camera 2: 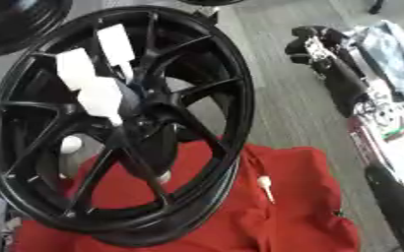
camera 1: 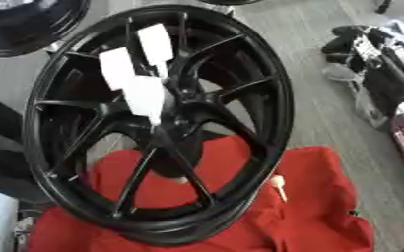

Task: Pull the pin out of the wheel hub.

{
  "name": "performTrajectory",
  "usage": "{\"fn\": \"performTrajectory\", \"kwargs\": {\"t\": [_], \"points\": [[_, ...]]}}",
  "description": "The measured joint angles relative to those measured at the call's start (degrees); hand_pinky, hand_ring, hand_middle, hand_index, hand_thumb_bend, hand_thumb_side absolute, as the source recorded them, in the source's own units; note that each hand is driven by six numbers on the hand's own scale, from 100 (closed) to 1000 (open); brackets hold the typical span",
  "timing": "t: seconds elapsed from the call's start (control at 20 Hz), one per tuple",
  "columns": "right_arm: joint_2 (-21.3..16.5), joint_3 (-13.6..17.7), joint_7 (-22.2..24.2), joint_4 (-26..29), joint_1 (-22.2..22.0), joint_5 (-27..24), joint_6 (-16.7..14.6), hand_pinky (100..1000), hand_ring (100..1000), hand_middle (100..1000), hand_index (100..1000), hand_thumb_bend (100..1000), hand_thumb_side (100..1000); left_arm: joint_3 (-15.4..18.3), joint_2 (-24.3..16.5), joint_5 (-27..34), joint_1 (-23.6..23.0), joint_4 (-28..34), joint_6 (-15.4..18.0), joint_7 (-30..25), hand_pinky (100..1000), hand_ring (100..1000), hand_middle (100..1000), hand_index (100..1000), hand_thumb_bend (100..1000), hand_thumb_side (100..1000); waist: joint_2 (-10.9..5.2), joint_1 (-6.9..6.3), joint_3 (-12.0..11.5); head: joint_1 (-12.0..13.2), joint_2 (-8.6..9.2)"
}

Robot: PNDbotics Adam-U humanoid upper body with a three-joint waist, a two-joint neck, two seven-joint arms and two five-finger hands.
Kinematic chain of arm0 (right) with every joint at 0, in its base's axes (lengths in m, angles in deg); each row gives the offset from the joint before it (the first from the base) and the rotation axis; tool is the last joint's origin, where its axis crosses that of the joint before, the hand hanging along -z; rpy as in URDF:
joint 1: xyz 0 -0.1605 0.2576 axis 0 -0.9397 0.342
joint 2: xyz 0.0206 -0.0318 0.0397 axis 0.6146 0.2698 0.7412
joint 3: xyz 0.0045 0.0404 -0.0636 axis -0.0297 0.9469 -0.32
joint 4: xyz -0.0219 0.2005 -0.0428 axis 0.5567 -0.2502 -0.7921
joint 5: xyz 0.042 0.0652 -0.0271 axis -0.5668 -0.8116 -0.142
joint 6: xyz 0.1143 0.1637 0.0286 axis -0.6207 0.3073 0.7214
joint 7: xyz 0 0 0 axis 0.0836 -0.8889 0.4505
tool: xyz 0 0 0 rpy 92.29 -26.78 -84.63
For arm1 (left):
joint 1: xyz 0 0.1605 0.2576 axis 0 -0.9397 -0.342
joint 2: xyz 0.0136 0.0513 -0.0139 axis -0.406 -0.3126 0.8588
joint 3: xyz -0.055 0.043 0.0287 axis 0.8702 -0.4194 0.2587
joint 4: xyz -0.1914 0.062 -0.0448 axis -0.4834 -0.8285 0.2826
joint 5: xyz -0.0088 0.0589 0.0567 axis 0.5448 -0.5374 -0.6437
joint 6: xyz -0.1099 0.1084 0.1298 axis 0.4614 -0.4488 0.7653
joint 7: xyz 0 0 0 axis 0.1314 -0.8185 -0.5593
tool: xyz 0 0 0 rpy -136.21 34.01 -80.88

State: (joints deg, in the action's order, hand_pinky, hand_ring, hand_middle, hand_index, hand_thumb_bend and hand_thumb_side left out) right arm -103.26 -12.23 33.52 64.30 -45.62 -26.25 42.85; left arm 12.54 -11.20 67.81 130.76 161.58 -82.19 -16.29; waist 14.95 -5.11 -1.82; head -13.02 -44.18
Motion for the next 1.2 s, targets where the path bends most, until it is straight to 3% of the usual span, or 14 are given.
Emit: {"fn": "performTrajectory", "kwargs": {"t": [0.3, 0.65, 0.8, 0.95, 1.2], "points": [[0.00, -0.04, 0.11, 0.00, -0.23, 0.00, 0.11, 808, 746, 598, 737, 100, 583, -2.23, 1.98, -0.58, 1.74, 0.08, -2.09, -0.29, 859, 852, 809, 887, 100, 765, -0.28, -0.02, 0.03, 0.00, -0.02], [0.00, -0.26, 0.37, 0.00, -0.44, 0.02, 0.34, 808, 746, 598, 737, 100, 590, -5.39, 5.44, -4.67, 3.22, -2.33, -6.22, 2.38, 879, 865, 823, 896, 100, 580, -0.33, 0.00, 0.17, 0.12, -0.03], [0.00, -0.44, 0.58, 0.00, -0.45, 0.05, 0.54, 808, 746, 598, 737, 100, 593, -6.64, 6.86, -6.30, 3.51, -3.87, -7.23, 2.98, 886, 871, 829, 898, 139, 521, -0.33, 0.00, 0.18, 0.29, -0.04], [0.01, -0.74, 0.79, 0.00, -0.44, 0.11, 0.71, 808, 746, 599, 737, 100, 597, -7.79, 7.92, -7.38, 3.58, -5.26, -7.43, 2.34, 896, 858, 834, 891, 202, 358, -0.33, 0.00, 0.27, 0.35, -0.04], [0.02, -0.94, 1.05, -0.02, -0.46, 0.51, 0.95, 807, 746, 599, 736, 100, 602, -8.36, 8.22, -9.27, 3.13, -6.80, -5.86, -0.65, 919, 871, 832, 882, 305, 301, -0.33, 0.00, 0.28, 0.36, -0.04]]}}
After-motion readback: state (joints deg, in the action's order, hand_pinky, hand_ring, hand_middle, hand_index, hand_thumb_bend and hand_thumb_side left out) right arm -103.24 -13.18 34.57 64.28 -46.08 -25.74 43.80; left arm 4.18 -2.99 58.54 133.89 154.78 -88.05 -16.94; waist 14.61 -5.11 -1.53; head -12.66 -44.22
